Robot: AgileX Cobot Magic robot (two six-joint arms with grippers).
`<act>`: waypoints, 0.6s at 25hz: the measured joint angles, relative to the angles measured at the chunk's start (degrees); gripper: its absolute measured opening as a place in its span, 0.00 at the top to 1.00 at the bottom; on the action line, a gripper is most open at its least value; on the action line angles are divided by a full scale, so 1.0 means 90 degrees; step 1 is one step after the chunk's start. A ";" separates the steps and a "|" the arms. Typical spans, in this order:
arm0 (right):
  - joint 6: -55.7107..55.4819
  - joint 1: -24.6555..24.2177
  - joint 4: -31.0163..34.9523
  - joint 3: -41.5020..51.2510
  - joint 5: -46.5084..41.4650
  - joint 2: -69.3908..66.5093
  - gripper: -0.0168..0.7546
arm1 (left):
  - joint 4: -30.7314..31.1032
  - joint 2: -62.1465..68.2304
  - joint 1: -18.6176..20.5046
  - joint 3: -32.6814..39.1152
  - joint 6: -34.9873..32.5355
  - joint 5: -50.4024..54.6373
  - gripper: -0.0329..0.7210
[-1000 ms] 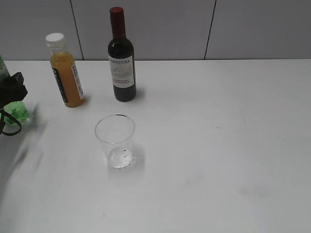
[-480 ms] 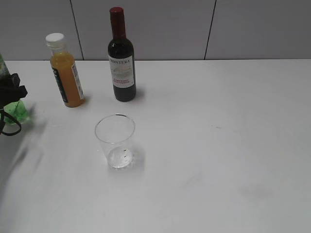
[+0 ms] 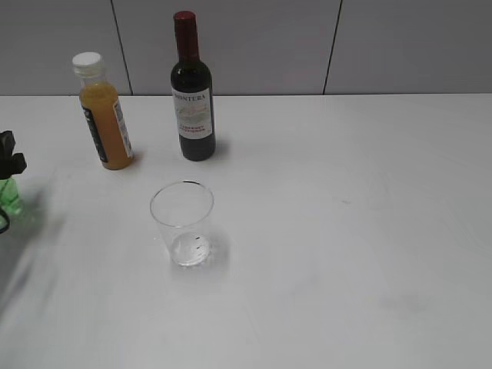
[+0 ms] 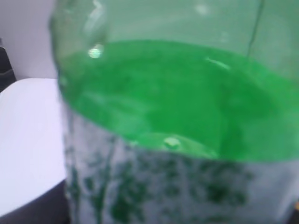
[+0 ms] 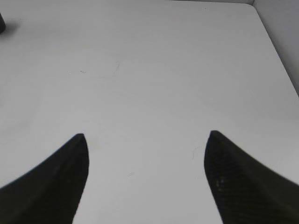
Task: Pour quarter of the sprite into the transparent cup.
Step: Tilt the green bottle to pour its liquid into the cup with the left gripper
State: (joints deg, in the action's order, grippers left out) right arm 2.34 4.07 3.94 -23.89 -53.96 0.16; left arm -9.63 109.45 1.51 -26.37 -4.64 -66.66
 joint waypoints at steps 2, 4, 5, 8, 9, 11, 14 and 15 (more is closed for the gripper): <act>0.0000 0.0000 0.0000 0.0000 0.0000 0.0000 0.21 | -0.0058 -0.0288 0.0000 0.0262 -0.0036 0.0000 0.34; 0.0000 0.0000 0.0000 0.0000 0.0000 0.0000 0.21 | -0.0114 -0.0572 -0.0014 0.0488 -0.0043 0.0000 0.34; 0.0000 0.0000 0.0000 0.0000 0.0000 0.0000 0.21 | -0.0187 -0.0727 -0.0043 0.0653 -0.0063 0.0000 0.34; 0.0000 0.0000 0.0000 0.0000 0.0000 0.0000 0.21 | -0.0557 -0.1161 -0.0294 0.1033 -0.0307 0.0000 0.34; 0.0000 0.0000 0.0000 0.0000 0.0000 0.0000 0.21 | -0.0697 -0.1268 -0.0399 0.1124 -0.0430 0.0000 0.34; 0.0000 0.0000 0.0000 0.0000 0.0000 0.0000 0.21 | -0.1039 -0.1479 -0.0687 0.1328 -0.0690 0.0000 0.34; 0.0000 0.0000 0.0000 0.0000 0.0000 0.0000 0.21 | -0.1425 -0.1708 -0.1087 0.1552 -0.0839 0.0008 0.34; 0.0000 0.0000 0.0000 0.0000 0.0000 0.0000 0.21 | -0.1520 -0.1761 -0.1233 0.1606 -0.0851 0.0008 0.34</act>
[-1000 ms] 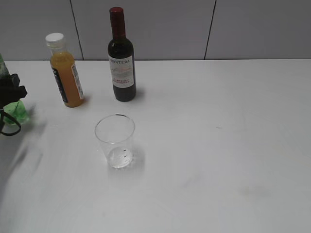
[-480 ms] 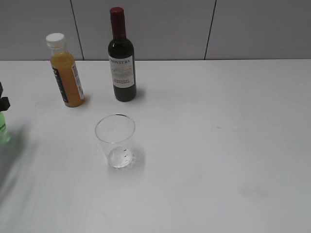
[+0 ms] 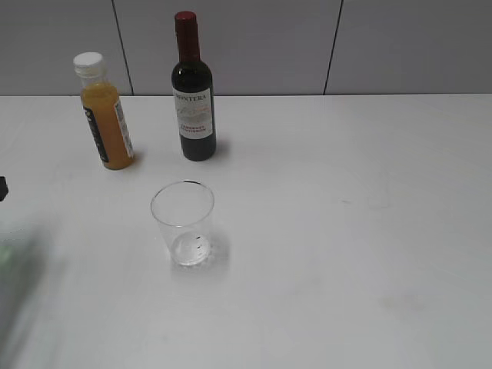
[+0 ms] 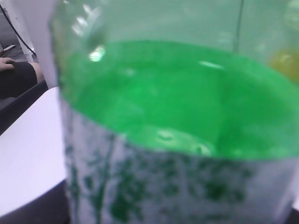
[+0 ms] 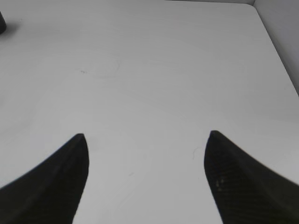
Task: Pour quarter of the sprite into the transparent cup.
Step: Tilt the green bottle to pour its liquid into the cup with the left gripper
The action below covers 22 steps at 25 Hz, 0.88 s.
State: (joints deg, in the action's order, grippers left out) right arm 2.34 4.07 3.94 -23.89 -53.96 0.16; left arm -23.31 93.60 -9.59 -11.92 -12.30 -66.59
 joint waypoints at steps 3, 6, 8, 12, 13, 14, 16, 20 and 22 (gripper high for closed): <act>0.0000 0.0000 0.0000 0.0000 0.0000 0.0000 0.21 | -0.0515 -0.0135 -0.0457 0.0114 -0.0318 0.0005 0.34; 0.0000 0.0000 0.0000 0.0000 0.0000 0.0000 0.21 | -0.1281 -0.0229 -0.1029 0.0120 -0.0956 0.0012 0.34; 0.0000 0.0000 0.0000 0.0000 0.0000 0.0000 0.21 | -0.1589 -0.0269 -0.1336 0.0120 -0.1305 0.0018 0.34; 0.0000 0.0000 0.0000 0.0000 0.0000 0.0000 0.21 | -0.1943 -0.0289 -0.1789 0.0120 -0.2048 0.0012 0.34; 0.0000 0.0000 0.0000 0.0000 0.0000 0.0000 0.21 | -0.1987 -0.0289 -0.1864 0.0120 -0.2232 0.0018 0.34; 0.0000 0.0000 0.0000 0.0000 0.0000 0.0000 0.21 | -0.2003 -0.0289 -0.1910 0.0120 -0.2386 0.0018 0.34; 0.0000 0.0000 0.0000 0.0000 0.0000 0.0000 0.21 | -0.2046 -0.0289 -0.1974 0.0120 -0.2650 0.0018 0.34; 0.0000 0.0000 0.0000 0.0000 0.0000 0.0000 0.21 | -0.2088 -0.0289 -0.2082 0.0120 -0.3105 0.0018 0.34; 0.0000 0.0000 0.0000 0.0000 0.0000 0.0000 0.21 | -0.2102 -0.0289 -0.2100 0.0120 -0.3277 0.0018 0.34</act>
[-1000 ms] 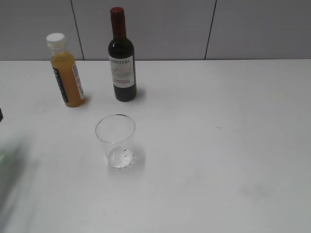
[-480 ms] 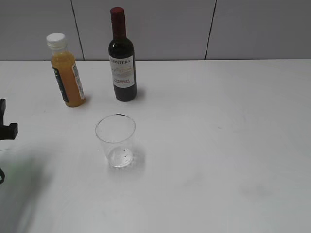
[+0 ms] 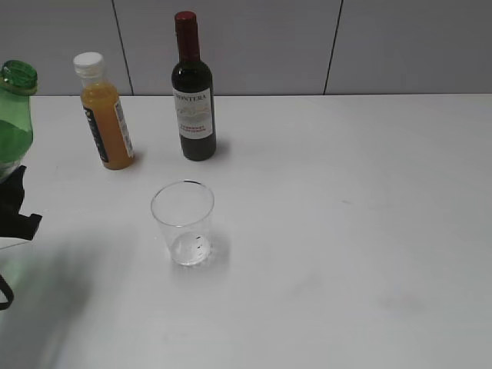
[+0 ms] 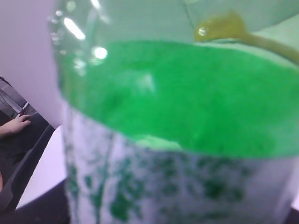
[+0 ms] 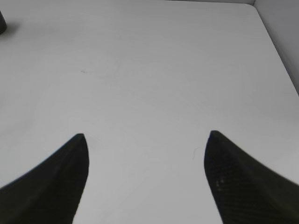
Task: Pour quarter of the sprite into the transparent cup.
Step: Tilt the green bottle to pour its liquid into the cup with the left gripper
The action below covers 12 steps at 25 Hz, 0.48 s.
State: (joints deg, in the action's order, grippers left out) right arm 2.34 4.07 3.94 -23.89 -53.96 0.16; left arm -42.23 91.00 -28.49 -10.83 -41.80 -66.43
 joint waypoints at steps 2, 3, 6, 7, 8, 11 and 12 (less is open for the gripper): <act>0.0000 0.0000 0.0000 0.0000 0.0000 0.0000 0.21 | -0.0045 0.0006 -0.0007 -0.0011 -0.0156 0.0000 0.34; 0.0000 0.0000 0.0000 0.0000 0.0000 0.0000 0.21 | -0.0108 0.0015 -0.0007 -0.0041 -0.0253 0.0000 0.34; 0.0000 0.0000 0.0000 0.0000 0.0000 0.0000 0.21 | -0.0359 0.0085 -0.0007 -0.0210 -0.0633 0.0006 0.34; 0.0000 0.0000 0.0000 0.0000 0.0000 0.0000 0.21 | -0.0395 0.0103 -0.0007 -0.0262 -0.0766 0.0006 0.34; 0.0000 0.0000 0.0000 0.0000 0.0000 0.0000 0.21 | -0.0418 0.0117 -0.0007 -0.0296 -0.0891 0.0006 0.34; 0.0000 0.0000 0.0000 0.0000 0.0000 0.0000 0.21 | -0.0454 0.0117 -0.0007 -0.0336 -0.1138 0.0006 0.34; 0.0000 0.0000 0.0000 0.0000 0.0000 0.0000 0.21 | -0.0483 0.0117 -0.0024 -0.0336 -0.1225 0.0006 0.34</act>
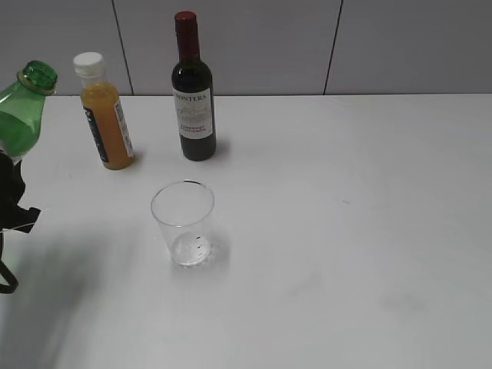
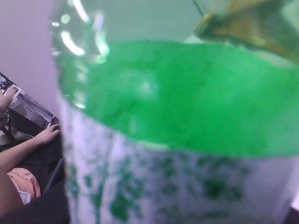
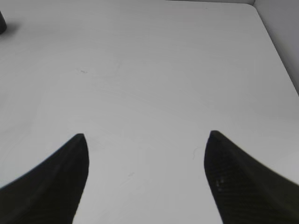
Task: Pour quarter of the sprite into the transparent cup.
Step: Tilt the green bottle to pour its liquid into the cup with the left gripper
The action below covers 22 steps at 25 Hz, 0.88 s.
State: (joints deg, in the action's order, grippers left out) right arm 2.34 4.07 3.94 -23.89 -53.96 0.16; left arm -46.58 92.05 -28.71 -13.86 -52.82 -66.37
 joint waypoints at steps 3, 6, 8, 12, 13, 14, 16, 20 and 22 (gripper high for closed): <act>0.0000 0.0000 0.0006 0.0000 0.0000 0.0000 0.21 | -0.0126 0.0000 -0.0199 0.0000 -0.0194 0.0000 0.34; 0.0000 0.0000 0.0006 0.0000 0.0000 0.0000 0.21 | -0.0139 0.0032 -0.0506 -0.0006 -0.0293 0.0000 0.34; 0.0000 0.0000 0.0012 0.0000 0.0000 0.0000 0.21 | -0.0134 0.0155 -0.0661 -0.0006 -0.0467 -0.0015 0.34; 0.0000 0.0000 0.0012 0.0000 0.0000 0.0000 0.21 | -0.0223 0.0506 -0.0841 -0.0014 -0.1083 -0.0002 0.34; 0.0000 0.0000 0.0012 0.0000 0.0000 0.0000 0.21 | -0.0277 0.0549 -0.0870 -0.0053 -0.1141 0.0009 0.34; 0.0000 0.0000 0.0012 0.0000 0.0000 0.0000 0.21 | -0.0354 0.0583 -0.0902 -0.0106 -0.1199 0.0025 0.34; 0.0000 0.0000 0.0012 0.0000 0.0000 0.0000 0.21 | -0.0547 0.0629 -0.1010 -0.0307 -0.1415 0.0020 0.34; 0.0000 0.0000 0.0012 0.0000 0.0000 0.0000 0.21 | -0.0666 0.0737 -0.1084 -0.0663 -0.2098 0.0000 0.34; 0.0000 0.0000 0.0012 0.0000 0.0000 0.0000 0.21 | -0.0679 0.0789 -0.1090 -0.0738 -0.2328 0.0000 0.34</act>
State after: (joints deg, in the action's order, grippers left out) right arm 2.34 4.07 4.05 -23.89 -53.96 0.16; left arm -52.69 99.15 -38.52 -20.50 -73.78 -66.37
